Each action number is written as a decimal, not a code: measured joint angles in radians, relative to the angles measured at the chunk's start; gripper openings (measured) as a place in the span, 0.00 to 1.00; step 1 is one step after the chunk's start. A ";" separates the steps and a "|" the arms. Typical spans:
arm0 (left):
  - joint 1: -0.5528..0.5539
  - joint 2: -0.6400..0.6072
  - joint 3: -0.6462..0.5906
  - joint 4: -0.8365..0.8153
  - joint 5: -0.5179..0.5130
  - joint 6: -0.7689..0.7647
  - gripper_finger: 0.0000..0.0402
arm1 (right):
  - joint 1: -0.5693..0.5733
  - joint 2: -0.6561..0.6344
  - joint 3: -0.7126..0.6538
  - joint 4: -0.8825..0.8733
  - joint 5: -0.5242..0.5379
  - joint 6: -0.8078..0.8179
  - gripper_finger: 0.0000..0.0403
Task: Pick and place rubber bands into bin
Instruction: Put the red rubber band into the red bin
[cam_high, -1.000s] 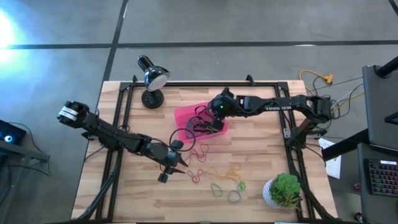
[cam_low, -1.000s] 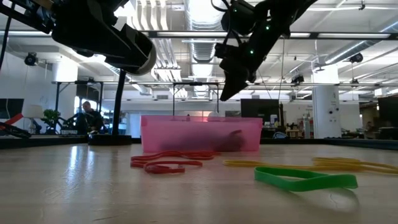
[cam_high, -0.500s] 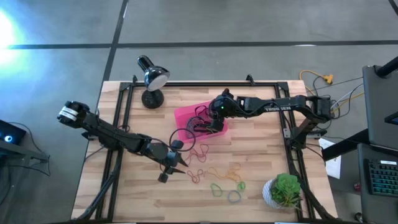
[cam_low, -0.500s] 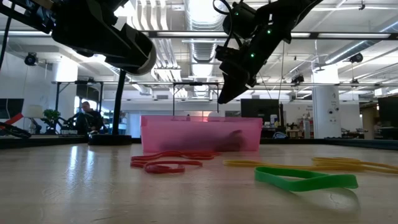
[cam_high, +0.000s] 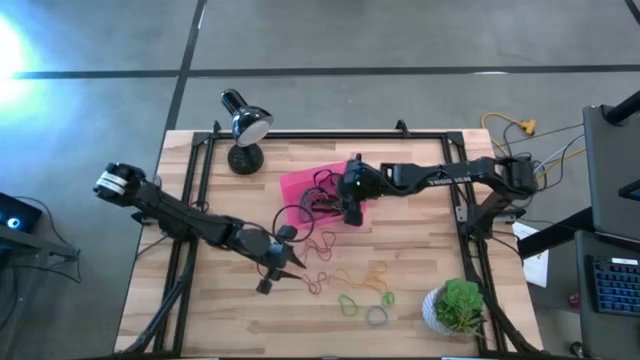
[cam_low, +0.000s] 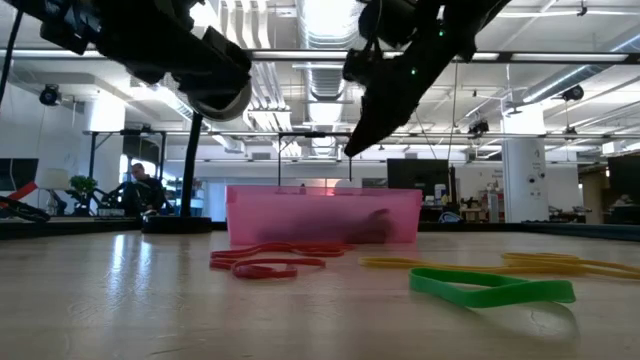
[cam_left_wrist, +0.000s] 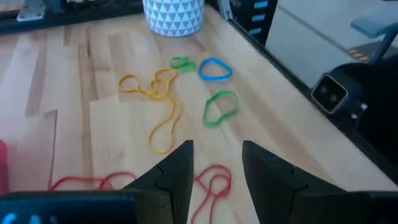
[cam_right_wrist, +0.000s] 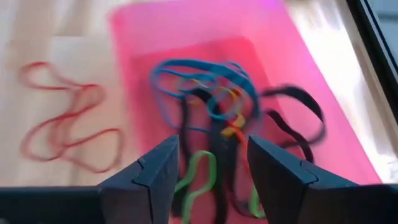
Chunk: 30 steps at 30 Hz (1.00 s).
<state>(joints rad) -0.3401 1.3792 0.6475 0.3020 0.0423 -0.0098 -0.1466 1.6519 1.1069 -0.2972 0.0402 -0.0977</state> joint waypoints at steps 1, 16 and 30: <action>0.000 0.011 0.000 0.009 -0.006 0.008 0.30 | 0.018 -0.008 0.000 0.000 0.000 -0.017 0.44; 0.001 0.299 0.076 0.020 -0.324 0.043 0.30 | 0.400 -0.181 -0.023 -0.017 0.015 0.000 0.39; 0.042 0.275 0.089 -0.032 -0.188 0.004 0.30 | 0.830 -0.286 -0.102 -0.011 0.436 0.204 0.32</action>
<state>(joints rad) -0.2981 1.6543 0.7369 0.2695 -0.1457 -0.0059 0.6838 1.3655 1.0053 -0.3079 0.4759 0.1059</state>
